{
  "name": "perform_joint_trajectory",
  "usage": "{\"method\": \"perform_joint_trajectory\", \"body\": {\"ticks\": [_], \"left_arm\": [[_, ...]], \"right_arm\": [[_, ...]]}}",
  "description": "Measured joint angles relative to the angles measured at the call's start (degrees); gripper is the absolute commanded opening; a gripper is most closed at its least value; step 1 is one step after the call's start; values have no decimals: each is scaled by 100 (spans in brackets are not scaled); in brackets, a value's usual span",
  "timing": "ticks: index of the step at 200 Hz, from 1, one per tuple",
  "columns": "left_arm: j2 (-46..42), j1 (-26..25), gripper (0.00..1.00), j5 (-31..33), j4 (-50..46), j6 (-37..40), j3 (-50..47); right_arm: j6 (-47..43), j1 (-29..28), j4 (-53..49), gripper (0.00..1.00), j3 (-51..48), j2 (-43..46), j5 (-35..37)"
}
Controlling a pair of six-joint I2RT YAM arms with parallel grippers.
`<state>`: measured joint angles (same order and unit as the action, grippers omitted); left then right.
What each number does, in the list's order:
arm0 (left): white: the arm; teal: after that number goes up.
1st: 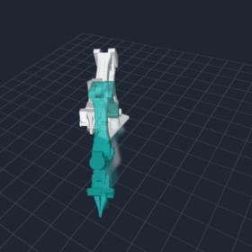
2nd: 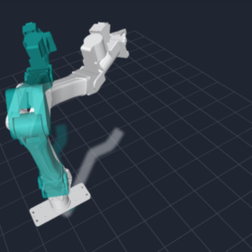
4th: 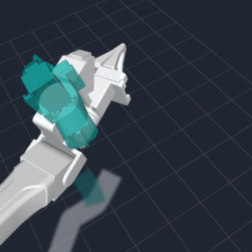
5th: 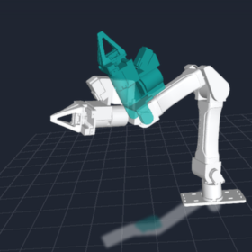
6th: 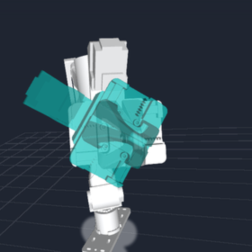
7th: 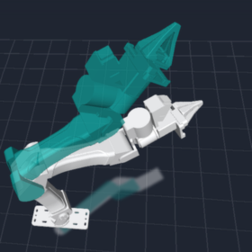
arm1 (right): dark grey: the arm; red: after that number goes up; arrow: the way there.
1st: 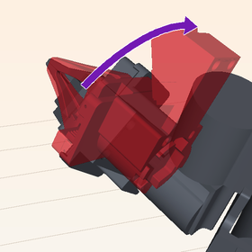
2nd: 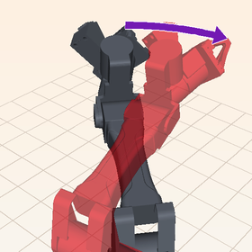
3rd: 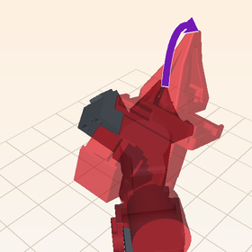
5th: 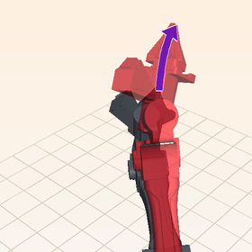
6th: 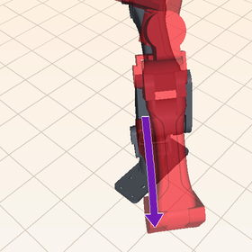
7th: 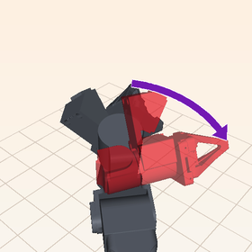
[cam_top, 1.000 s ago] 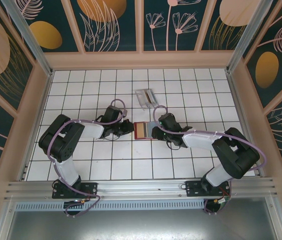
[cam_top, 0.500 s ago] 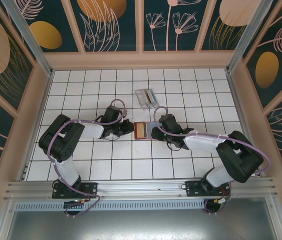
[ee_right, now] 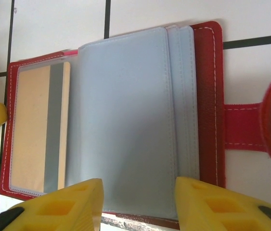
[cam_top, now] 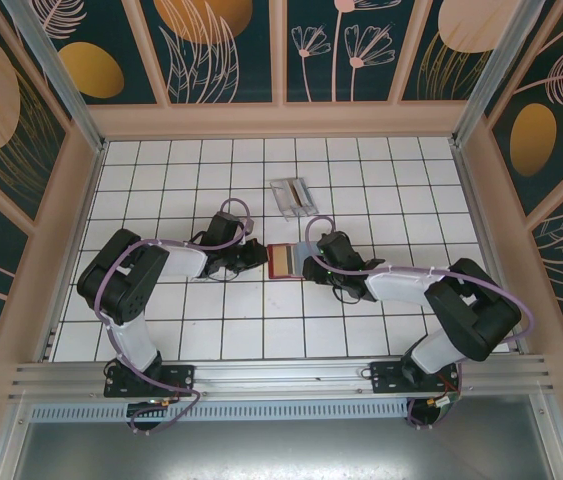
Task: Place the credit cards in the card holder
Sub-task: Flip over the card slot in the card holder.
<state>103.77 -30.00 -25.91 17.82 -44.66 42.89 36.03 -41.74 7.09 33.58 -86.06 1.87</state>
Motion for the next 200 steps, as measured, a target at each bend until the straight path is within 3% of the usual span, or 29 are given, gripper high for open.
{"method": "perform_joint_trajectory", "body": {"ticks": [63, 125, 151, 200], "left_arm": [[0, 0, 13, 0, 28, 0, -15], [0, 0, 13, -13, 59, 0, -26], [0, 0, 13, -15, 96, -2, -42], [94, 55, 13, -201, 9, -33, 72]], "right_arm": [[11, 0, 44, 29, 0, -26, -162], [9, 0, 35, 28, 15, -26, -188], [15, 2, -13, 23, 63, -26, -188], [-79, 7, -232, 21, 715, -212, -249]]}}
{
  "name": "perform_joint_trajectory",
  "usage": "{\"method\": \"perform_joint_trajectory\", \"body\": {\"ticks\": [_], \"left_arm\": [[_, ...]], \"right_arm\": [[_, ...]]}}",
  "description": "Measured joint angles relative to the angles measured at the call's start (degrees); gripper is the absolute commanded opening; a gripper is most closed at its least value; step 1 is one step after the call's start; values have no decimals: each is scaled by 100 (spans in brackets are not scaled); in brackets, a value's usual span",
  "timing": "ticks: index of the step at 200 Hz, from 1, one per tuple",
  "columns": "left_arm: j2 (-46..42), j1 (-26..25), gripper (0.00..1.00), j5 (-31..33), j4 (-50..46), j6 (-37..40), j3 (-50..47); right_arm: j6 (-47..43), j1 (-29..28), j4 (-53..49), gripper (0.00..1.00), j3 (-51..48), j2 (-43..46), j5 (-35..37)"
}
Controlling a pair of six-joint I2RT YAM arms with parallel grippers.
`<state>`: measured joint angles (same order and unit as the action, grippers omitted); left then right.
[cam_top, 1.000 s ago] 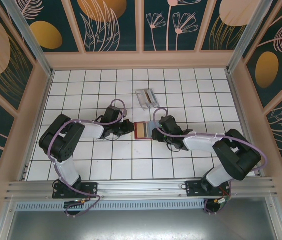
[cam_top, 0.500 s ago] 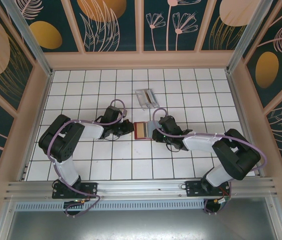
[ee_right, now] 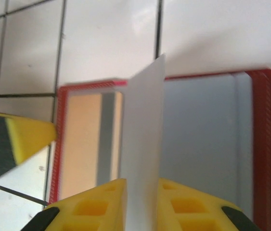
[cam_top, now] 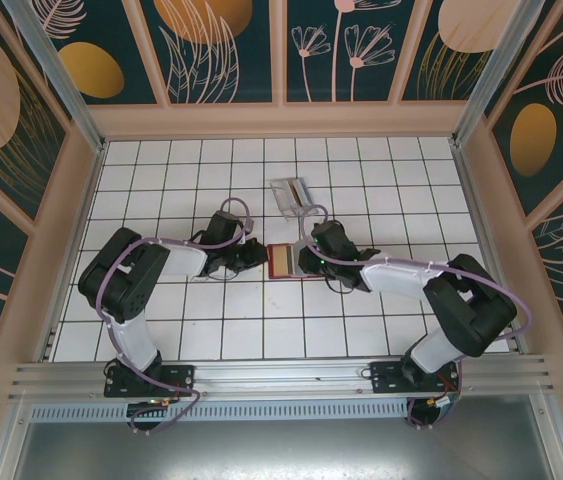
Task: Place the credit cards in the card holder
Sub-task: Flip over the card slot in the card holder.
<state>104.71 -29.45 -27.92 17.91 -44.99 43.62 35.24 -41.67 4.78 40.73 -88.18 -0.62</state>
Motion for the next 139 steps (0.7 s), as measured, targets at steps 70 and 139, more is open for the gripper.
{"method": "perform_joint_trajectory", "body": {"ticks": [70, 139], "left_arm": [[9, 22, 18, -120, 59, -269, 9], [-439, 433, 32, -308, -15, -514, -398]], "right_arm": [[-17, 11, 249, 36, 118, -310, -791], [2, -22, 1733, 49, -313, -402, -1847]]}}
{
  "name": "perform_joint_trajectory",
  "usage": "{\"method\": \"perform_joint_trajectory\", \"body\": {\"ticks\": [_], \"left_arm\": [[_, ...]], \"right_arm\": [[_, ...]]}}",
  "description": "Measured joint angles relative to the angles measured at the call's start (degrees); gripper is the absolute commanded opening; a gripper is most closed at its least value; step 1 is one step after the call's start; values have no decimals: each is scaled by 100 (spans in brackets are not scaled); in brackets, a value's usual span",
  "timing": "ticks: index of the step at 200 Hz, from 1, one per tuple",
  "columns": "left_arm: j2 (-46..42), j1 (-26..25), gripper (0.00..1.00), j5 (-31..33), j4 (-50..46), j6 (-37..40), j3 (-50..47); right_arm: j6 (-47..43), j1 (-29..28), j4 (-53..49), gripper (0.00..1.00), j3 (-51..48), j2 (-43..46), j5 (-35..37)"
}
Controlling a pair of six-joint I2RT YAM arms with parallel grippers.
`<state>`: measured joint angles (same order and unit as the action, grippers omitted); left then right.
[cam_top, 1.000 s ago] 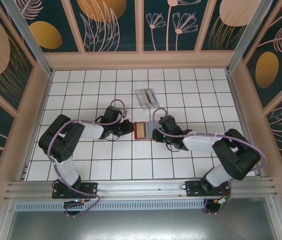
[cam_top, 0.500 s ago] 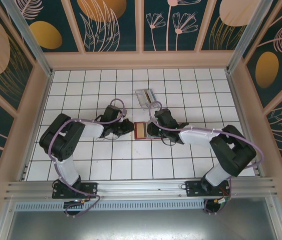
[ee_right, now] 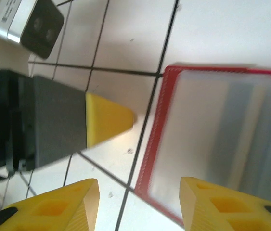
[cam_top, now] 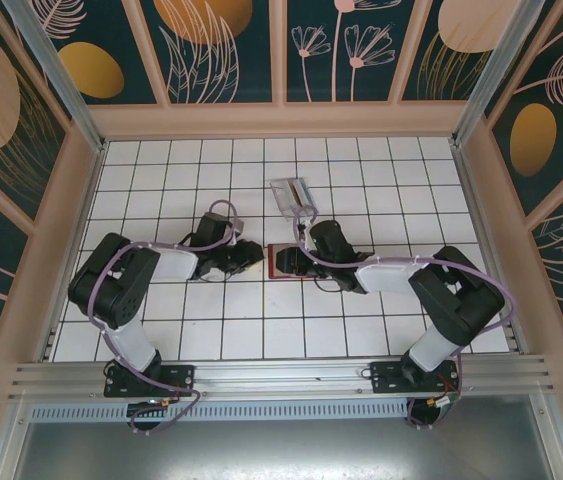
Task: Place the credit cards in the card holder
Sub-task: Flip over the card slot in the card holder, then pick up the credit card from the storage box.
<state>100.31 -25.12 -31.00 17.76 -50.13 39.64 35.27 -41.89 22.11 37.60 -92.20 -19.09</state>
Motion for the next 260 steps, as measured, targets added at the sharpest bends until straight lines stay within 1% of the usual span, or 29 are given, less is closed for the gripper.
{"method": "perform_joint_trajectory", "body": {"ticks": [19, 40, 53, 62, 82, 85, 87, 89, 93, 99, 127, 149, 174, 199, 233, 260], "left_arm": [[-184, 417, 32, 136, -380, 168, -13], [-555, 800, 37, 494, -855, 446, -26], [-765, 831, 39, 651, -1060, 564, -11], [-870, 820, 40, 730, -1213, 656, 44], [-994, 809, 42, 846, -1401, 745, 184], [-1014, 807, 43, 868, -1423, 748, 197], [-1027, 807, 43, 879, -1434, 752, 201], [-1043, 809, 43, 894, -1445, 756, 205], [-1075, 809, 44, 925, -1460, 761, 210], [-1137, 809, 44, 970, -1488, 774, 210], [-1458, 809, 46, 1228, -1703, 946, 269], [-1692, 809, 46, 1486, -1897, 1104, 343], [-2022, 809, 46, 1753, -2124, 1263, 356], [-2365, 809, 46, 1993, -2247, 1366, 341], [-2636, 809, 46, 2146, -2249, 1443, 136], [-2636, 809, 46, 2168, -2273, 1502, 11]], "right_arm": [[-70, 0, 31, 52, -24, 59, -66], [-372, 74, -442, 54, 256, 352, 116], [-546, 219, -756, 55, 651, 450, 275], [-664, 343, -953, 58, 944, 490, 463], [-890, 562, -1556, 60, 1731, 481, 1130], [-909, 584, -1637, 62, 1845, 470, 1215], [-925, 595, -1690, 68, 1939, 457, 1276], [-931, 608, -1733, 72, 2009, 439, 1320], [-951, 636, -1871, 75, 2186, 402, 1425], [-992, 673, -2039, 76, 2459, 310, 1565], [-1126, 741, -2699, 77, 3674, -468, 2267], [-1303, 765, -3191, 76, 4312, -1128, 2542], [-1661, 820, -3707, 74, 4981, -1928, 2618], [-2098, 861, -4227, 74, 5440, -2435, 2564], [-2474, 892, -4699, 74, 5969, -2857, 2433], [-2603, 896, -4911, 73, 6107, -2968, 2363]]}}
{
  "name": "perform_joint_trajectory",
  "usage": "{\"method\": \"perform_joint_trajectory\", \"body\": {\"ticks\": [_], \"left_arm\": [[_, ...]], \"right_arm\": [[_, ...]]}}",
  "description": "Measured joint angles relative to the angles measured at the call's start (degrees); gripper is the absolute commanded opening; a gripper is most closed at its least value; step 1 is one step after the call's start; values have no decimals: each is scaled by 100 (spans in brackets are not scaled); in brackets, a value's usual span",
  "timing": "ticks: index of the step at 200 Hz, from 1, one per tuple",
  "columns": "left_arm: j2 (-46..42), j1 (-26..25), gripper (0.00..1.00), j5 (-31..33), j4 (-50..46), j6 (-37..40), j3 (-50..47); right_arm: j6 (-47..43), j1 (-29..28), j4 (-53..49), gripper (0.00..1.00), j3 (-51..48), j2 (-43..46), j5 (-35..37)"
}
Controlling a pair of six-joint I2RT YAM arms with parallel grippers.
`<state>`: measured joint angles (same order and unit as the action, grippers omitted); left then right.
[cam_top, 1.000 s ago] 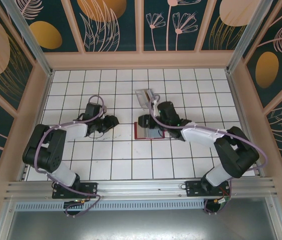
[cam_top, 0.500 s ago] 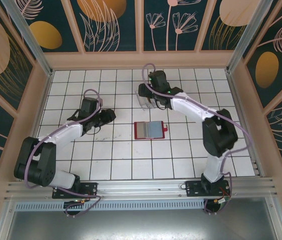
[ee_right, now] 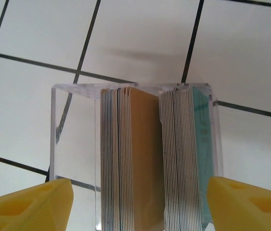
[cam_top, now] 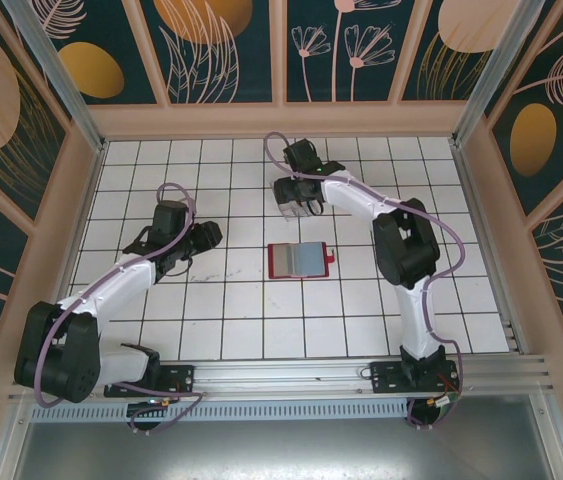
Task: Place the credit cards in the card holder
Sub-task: Pick up the credit card from the storage box.
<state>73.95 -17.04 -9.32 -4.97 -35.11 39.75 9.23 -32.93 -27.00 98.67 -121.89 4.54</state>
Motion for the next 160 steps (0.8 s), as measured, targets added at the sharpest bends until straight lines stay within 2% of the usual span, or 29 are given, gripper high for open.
{"method": "perform_joint_trajectory", "body": {"ticks": [46, 160], "left_arm": [[0, 0, 46, 103, -31, 151, -2], [0, 0, 46, 83, -24, 177, -46]], "right_arm": [[-175, 4, -308, 73, 151, -157, 238], [-431, -201, -413, 66, 328, -313, 1770]]}}
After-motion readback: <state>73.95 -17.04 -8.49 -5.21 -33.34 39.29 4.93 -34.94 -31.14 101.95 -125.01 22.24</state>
